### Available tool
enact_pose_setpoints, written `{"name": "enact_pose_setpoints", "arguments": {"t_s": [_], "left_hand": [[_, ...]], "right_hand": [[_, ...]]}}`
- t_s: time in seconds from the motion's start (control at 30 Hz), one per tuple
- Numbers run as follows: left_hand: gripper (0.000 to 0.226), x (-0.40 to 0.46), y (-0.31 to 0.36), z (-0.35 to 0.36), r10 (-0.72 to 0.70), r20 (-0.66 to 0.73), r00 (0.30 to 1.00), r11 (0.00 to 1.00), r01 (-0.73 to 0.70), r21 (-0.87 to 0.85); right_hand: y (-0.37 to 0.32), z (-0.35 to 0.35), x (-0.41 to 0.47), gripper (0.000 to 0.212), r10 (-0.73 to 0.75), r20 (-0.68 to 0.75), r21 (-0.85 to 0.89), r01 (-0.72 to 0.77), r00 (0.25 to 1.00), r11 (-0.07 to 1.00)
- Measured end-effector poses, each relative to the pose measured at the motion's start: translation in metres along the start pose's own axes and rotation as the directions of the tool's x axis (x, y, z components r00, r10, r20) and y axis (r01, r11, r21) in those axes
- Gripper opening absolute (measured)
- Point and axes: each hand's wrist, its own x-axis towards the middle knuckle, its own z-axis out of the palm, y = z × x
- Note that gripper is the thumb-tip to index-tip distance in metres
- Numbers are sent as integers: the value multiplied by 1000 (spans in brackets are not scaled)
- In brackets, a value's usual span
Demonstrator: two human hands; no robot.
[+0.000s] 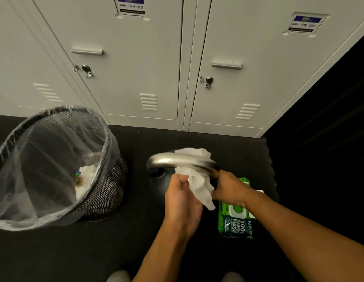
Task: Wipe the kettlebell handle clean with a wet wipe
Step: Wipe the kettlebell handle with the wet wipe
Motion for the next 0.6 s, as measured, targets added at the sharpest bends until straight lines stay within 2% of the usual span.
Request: {"name": "enact_pose_setpoints", "arguments": {"t_s": [0.1, 0.17, 0.23, 0.3, 0.4, 0.53, 0.6], "left_hand": [[40, 3, 4, 3, -14, 15, 1000, 999, 14, -39], [49, -4, 0, 0, -51, 17, 999, 992, 53, -118], [48, -9, 2, -6, -68, 18, 997, 988, 70, -137], [47, -5, 7, -11, -40, 49, 998, 983, 48, -179], [45, 7, 12, -10, -17, 19, 1000, 947, 22, -321], [37, -1, 3, -13, -60, 62, 996, 923, 79, -377], [32, -5, 5, -15, -66, 62, 996, 930, 83, -358]], "right_hand": [[0, -1, 0, 48, 27, 4, -3, -27, 1000, 1000], [-2, -1, -1, 55, 18, 3, -7, -18, 1000, 1000], [-4, 0, -3, 74, 1, -6, -1, -1, 1000, 1000], [-7, -1, -4, 82, 5, -4, 22, -5, 1000, 1000], [-8, -3, -5, 93, 0, 1, 32, 0, 1000, 999], [-5, 0, -4, 84, 9, -21, 48, -8, 1000, 999], [-4, 1, -3, 89, 6, -12, 46, -5, 1000, 999]]}}
